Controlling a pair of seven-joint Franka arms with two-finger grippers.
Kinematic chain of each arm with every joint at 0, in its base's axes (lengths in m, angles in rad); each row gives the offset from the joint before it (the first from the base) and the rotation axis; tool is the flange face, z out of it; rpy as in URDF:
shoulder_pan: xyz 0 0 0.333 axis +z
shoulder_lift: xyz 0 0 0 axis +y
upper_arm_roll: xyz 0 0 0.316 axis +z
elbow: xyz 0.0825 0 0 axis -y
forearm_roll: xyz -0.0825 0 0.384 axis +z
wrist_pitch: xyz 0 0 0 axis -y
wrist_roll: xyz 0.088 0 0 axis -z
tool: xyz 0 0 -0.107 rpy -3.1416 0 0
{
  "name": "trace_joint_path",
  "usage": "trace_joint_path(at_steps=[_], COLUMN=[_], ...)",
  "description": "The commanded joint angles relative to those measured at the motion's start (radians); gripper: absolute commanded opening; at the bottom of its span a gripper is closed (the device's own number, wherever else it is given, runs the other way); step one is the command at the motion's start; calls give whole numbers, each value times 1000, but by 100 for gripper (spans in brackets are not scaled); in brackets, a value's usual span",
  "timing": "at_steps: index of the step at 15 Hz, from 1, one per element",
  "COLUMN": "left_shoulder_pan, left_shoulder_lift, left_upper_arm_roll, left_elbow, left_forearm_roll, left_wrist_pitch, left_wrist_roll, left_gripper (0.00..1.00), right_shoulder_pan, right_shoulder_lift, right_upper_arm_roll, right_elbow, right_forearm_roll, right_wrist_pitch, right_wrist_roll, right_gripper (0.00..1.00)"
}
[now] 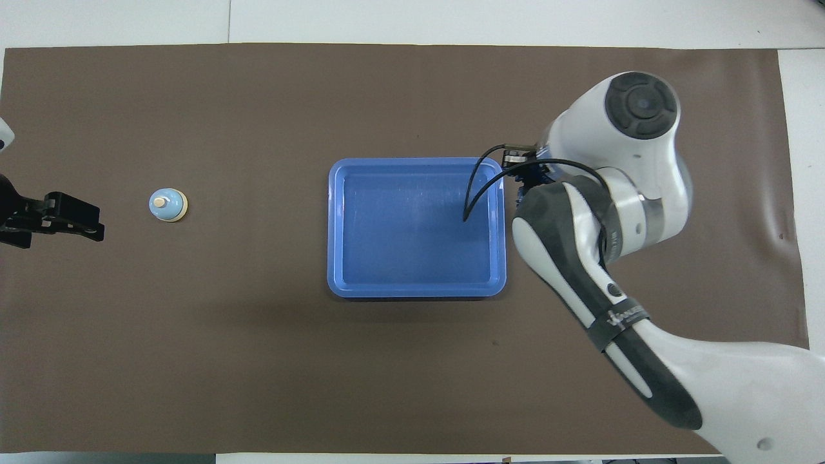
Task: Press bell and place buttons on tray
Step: 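Lower the green button into the tray and open the right gripper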
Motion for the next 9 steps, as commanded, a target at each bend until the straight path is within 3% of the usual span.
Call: trace_joint_path(at_steps=[1,4,6,7,8,9], left_shoulder_pan=[-5,-5,-5,-5,-5,-5], left_shoulder_lift=[-16,-16,-16,-16,-16,-16], left_upper_arm_roll=[2,4,4,4,4,4], left_elbow=[-5,-5,-4,-5,-4,-4], left_forearm_roll=[13,13,13,13,13,13], left_wrist_pitch=[-11,-11,-11,-11,-11,-11], left_wrist_roll=[-10,-10,-8,-8,-10,-8], left_gripper=[100,100,100,100,100,100], right_shoulder_pan=[74,104,182,193,191,185], right_shoulder_lift=[59,82,96,99,99,99], right_upper_arm_roll=[-5,-5,-7,-7,-7,-7], right_elbow=[-12,-66,-65,-65,-66,-66], right_forearm_roll=[5,5,9,5,4,-8], right_wrist_pitch=[77,168,187,191,185,178], right_wrist_roll=[77,96,154,177,177,176], right_gripper=[0,0,0,6,59,100])
